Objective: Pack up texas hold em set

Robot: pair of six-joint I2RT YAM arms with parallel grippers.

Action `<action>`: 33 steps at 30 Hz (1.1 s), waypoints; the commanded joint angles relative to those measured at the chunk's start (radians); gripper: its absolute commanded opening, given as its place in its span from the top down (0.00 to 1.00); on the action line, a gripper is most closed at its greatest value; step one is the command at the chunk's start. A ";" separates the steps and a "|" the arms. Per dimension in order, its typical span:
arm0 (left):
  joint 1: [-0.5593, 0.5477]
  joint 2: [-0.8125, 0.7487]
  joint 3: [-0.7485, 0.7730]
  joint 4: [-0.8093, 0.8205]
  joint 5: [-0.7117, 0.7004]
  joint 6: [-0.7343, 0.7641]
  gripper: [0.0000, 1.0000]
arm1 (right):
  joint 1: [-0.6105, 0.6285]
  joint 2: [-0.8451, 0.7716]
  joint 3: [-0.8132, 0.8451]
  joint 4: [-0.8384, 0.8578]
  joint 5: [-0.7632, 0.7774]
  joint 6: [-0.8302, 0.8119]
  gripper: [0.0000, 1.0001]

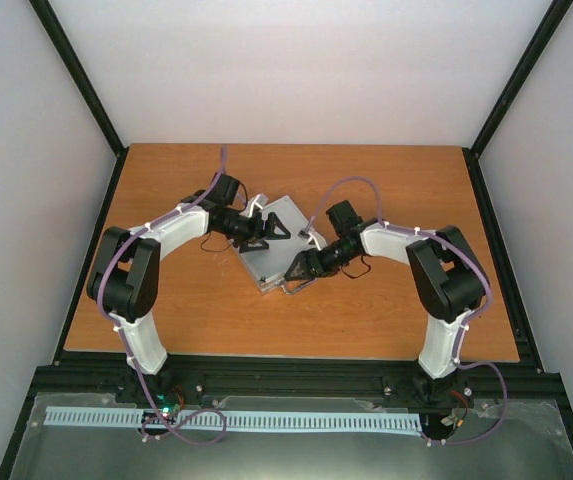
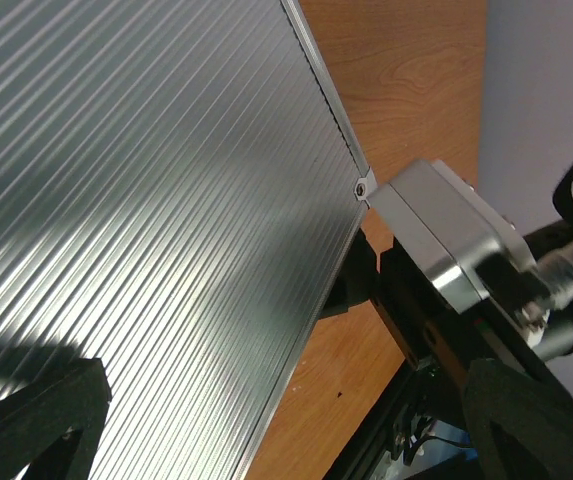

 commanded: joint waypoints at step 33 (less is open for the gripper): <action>-0.008 0.054 -0.020 -0.058 -0.071 0.017 0.00 | -0.030 -0.234 -0.112 -0.104 0.128 -0.016 0.97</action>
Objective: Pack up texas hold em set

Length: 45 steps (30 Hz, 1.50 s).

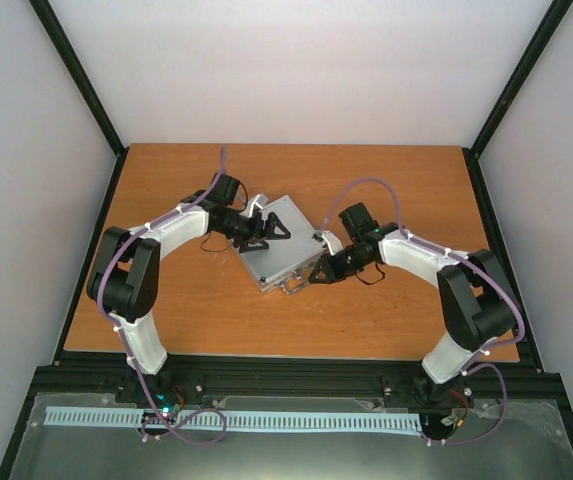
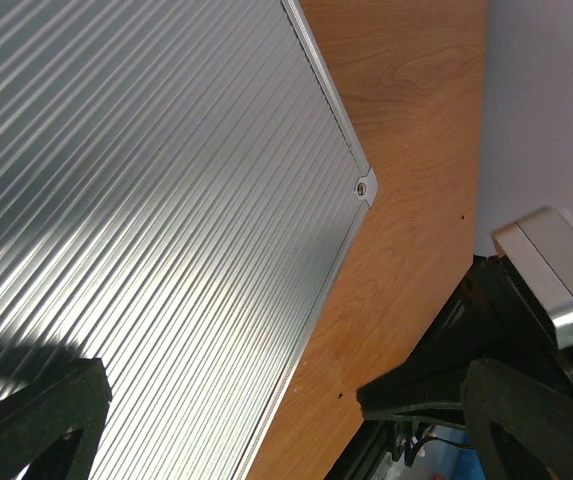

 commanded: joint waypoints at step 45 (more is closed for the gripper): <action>-0.008 0.103 -0.025 -0.068 -0.054 0.026 0.00 | 0.014 0.210 -0.134 0.529 0.086 0.337 0.97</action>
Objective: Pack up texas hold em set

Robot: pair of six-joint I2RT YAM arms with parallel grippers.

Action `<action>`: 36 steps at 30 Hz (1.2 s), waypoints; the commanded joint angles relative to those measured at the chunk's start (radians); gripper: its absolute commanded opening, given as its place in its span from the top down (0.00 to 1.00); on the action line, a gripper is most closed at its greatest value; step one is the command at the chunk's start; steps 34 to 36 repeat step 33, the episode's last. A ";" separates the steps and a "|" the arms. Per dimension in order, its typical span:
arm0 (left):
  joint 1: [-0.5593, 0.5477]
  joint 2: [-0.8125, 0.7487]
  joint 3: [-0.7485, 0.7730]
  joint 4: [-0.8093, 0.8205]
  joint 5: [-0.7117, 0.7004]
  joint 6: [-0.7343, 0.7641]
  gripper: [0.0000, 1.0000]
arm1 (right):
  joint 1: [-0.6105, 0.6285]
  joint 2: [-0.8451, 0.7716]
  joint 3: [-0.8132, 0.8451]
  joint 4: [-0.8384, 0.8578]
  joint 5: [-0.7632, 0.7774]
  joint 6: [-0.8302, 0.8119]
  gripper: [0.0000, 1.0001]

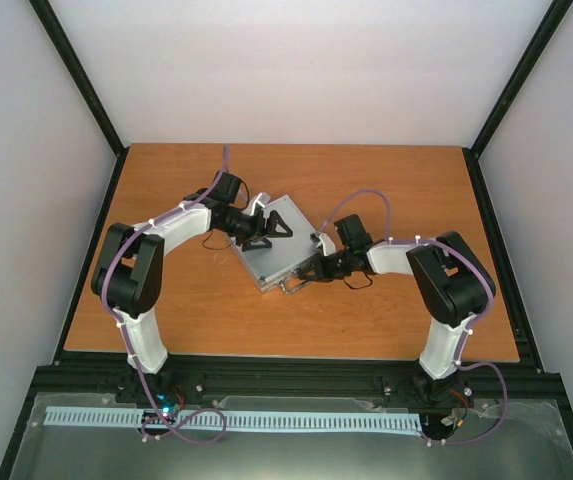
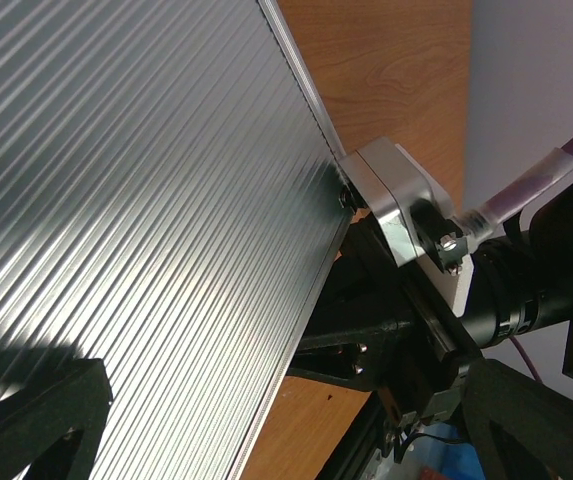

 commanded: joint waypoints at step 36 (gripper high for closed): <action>0.011 -0.222 0.419 -0.506 -0.758 0.125 0.00 | 0.010 -0.270 0.442 -0.715 0.816 -0.036 0.00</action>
